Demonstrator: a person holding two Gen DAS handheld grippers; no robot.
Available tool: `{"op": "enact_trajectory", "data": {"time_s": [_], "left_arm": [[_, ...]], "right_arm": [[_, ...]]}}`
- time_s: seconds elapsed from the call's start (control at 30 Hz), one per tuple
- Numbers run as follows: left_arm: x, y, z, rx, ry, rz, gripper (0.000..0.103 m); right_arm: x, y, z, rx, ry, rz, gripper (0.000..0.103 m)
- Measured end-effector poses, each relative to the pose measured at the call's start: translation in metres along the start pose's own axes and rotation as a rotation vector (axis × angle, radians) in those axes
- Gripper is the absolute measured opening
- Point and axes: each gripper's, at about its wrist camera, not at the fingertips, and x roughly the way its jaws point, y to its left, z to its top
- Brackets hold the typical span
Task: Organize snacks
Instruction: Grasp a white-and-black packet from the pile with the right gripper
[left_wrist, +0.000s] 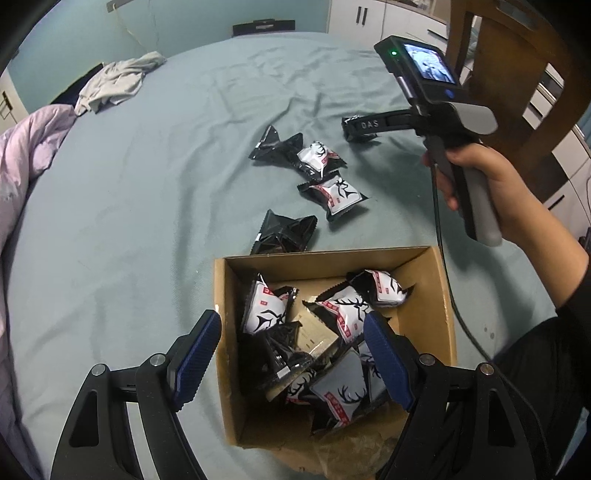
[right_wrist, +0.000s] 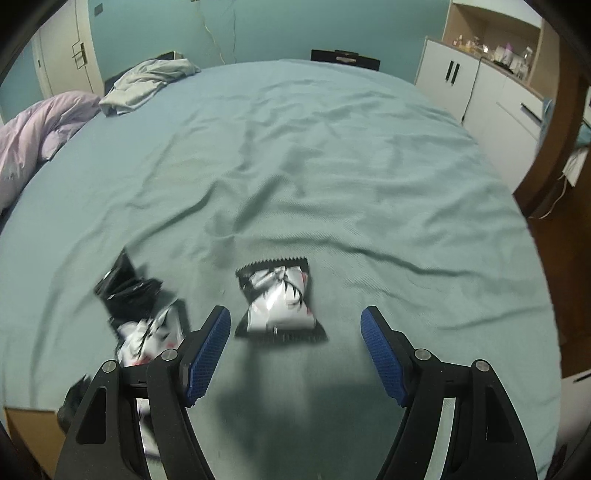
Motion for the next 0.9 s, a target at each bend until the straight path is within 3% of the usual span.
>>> {"op": "enact_trajectory", "data": {"time_s": [0.1, 0.23, 0.3, 0.37, 0.57, 0.73, 0.83, 0.9], "left_arm": [[0.005, 0.0, 0.002, -0.005, 0.014, 0.006, 0.08], [0.005, -0.002, 0.002, 0.0, 0.017, 0.005, 0.08], [0.005, -0.004, 0.002, 0.014, 0.011, 0.019, 0.08], [0.005, -0.006, 0.002, 0.024, 0.004, 0.029, 0.08], [0.001, -0.008, 0.009, 0.015, -0.012, -0.003, 0.08], [0.006, -0.006, 0.035, 0.018, -0.021, -0.02, 0.08], [0.028, 0.002, 0.058, -0.03, 0.047, -0.062, 0.08], [0.047, 0.008, 0.071, -0.069, 0.091, -0.079, 0.08]], "right_arm": [[0.024, -0.008, 0.008, 0.061, 0.037, 0.069, 0.072], [0.036, -0.018, 0.009, 0.091, 0.055, 0.098, 0.069], [0.037, -0.023, 0.009, 0.103, 0.035, 0.122, 0.044], [0.031, -0.029, 0.011, 0.122, 0.01, 0.143, 0.039], [-0.033, -0.033, 0.015, 0.171, -0.12, 0.196, 0.038], [-0.076, -0.038, -0.003, 0.208, -0.078, 0.234, 0.038], [-0.096, -0.046, -0.019, 0.26, -0.034, 0.282, 0.038], [-0.116, -0.054, -0.032, 0.288, -0.051, 0.33, 0.038]]}}
